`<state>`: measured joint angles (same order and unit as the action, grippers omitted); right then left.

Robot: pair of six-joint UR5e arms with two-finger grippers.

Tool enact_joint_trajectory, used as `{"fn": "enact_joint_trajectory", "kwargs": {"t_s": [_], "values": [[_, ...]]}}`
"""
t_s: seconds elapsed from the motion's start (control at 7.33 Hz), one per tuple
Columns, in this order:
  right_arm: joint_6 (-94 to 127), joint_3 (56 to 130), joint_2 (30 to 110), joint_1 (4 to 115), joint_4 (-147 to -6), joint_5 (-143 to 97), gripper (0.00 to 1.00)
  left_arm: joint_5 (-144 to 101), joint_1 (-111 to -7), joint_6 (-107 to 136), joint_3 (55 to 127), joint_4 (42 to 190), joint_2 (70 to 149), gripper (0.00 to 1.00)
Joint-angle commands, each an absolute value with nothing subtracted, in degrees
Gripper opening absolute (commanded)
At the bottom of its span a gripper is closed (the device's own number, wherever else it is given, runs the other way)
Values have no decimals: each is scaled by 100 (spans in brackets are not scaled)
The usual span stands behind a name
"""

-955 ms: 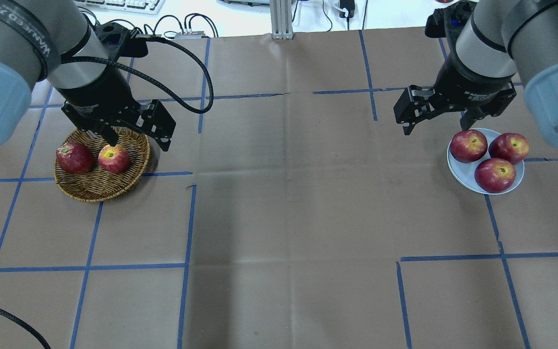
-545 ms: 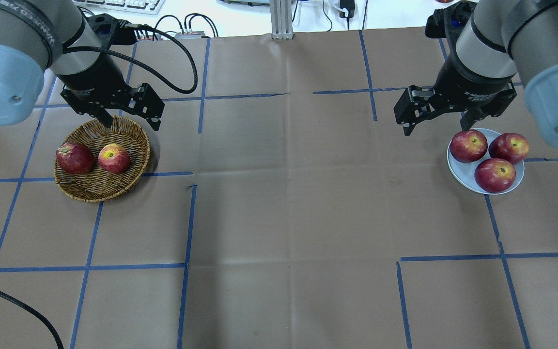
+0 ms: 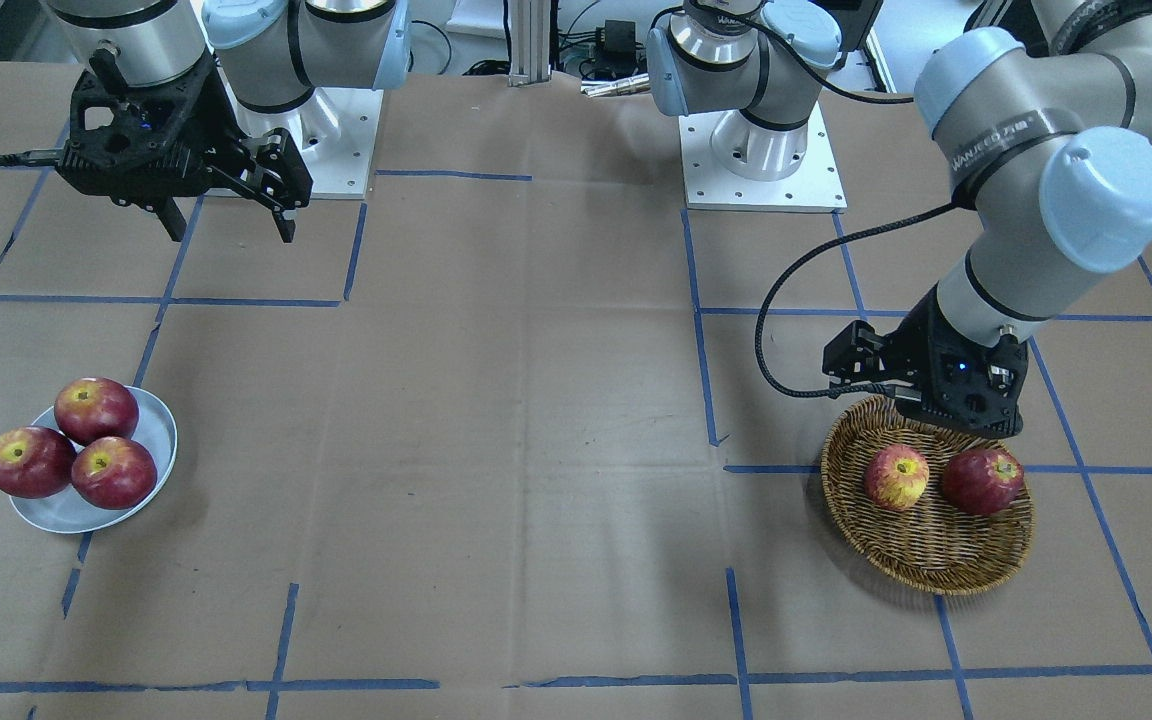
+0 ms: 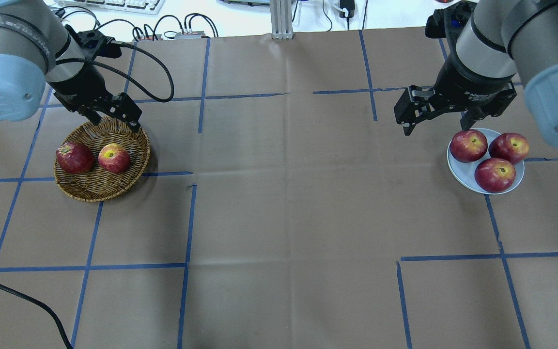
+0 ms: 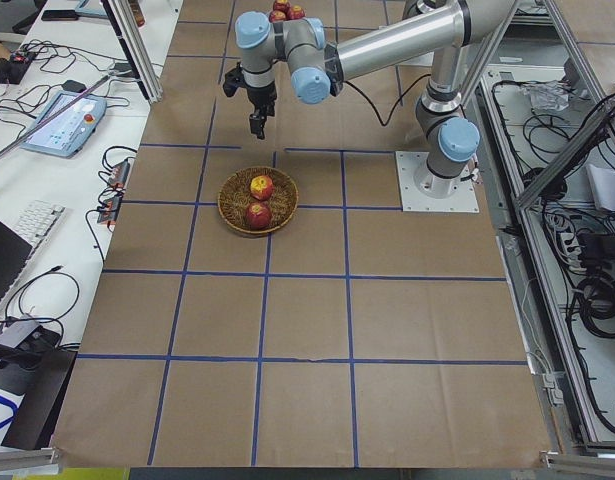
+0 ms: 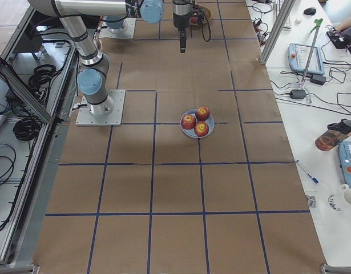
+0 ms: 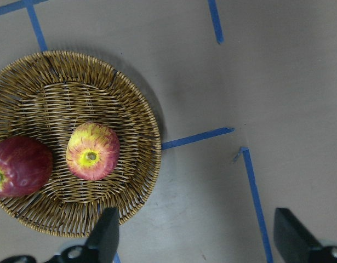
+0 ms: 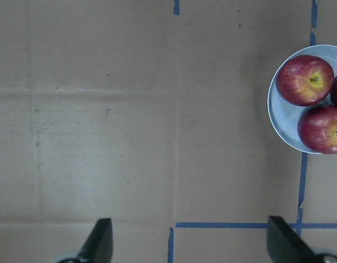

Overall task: Transfer apple from basket to plate
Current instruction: 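Lower the left gripper into the basket onto the yellow-red striped apple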

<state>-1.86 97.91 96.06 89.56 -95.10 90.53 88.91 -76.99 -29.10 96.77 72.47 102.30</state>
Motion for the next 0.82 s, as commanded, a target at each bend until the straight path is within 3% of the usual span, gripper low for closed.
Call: {"fn": "enact_joint_trajectory", "kwargs": {"t_s": [0.0, 0.68], "values": [[-185, 9791, 9598, 8956, -9510, 9053, 100, 8912, -7366, -3836, 9905, 6034, 10825, 99], [-185, 9791, 9606, 8956, -9510, 9053, 100, 8894, -7032, -4219, 10282, 5488, 11213, 99]]}}
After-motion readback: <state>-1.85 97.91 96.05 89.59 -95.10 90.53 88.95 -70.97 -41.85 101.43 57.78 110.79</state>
